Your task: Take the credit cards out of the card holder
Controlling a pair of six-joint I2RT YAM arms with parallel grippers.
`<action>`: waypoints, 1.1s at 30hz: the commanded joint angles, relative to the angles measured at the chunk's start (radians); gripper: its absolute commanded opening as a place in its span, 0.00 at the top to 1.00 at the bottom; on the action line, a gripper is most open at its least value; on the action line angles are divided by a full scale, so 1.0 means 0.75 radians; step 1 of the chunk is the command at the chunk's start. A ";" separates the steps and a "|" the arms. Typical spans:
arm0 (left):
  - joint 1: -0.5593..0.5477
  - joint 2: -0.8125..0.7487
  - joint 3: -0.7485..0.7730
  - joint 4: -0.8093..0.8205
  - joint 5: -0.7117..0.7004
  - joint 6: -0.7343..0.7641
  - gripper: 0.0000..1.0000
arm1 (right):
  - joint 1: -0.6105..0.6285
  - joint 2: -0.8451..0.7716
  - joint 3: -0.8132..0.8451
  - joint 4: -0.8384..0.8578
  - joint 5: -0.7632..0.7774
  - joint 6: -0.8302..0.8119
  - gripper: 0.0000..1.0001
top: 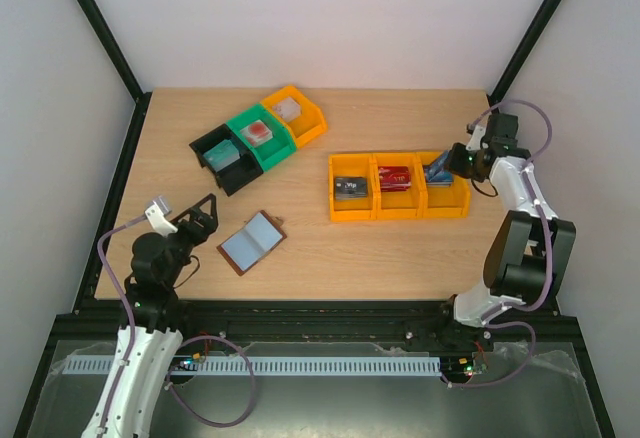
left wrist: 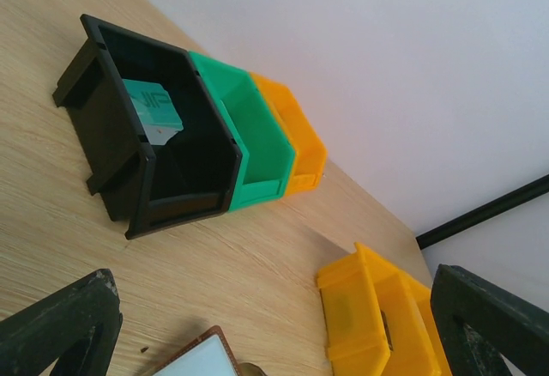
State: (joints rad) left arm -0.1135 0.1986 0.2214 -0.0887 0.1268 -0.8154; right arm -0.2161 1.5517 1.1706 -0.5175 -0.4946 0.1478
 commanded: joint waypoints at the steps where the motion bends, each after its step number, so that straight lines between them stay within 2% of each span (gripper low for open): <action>1: 0.022 -0.006 -0.013 0.017 0.002 -0.005 0.01 | -0.002 0.038 -0.019 -0.039 -0.194 -0.052 0.98; 10: 0.036 0.030 -0.006 0.007 0.009 0.002 0.01 | -0.009 0.155 -0.008 -0.042 -0.141 -0.076 0.98; 15: 0.040 0.043 -0.005 0.006 0.015 0.004 0.00 | -0.049 0.137 -0.009 -0.005 -0.133 -0.051 0.98; 21: 0.041 0.055 -0.005 0.014 0.026 0.007 0.01 | -0.070 0.091 -0.017 0.028 -0.293 -0.042 0.98; 33: 0.042 0.049 -0.003 0.014 0.035 0.009 0.00 | -0.115 0.051 -0.073 0.095 -0.168 0.009 0.98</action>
State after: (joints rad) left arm -0.0883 0.2382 0.2214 -0.0891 0.1394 -0.8146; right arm -0.2886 1.6047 1.1248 -0.4702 -0.6678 0.1390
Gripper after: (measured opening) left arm 0.994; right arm 0.018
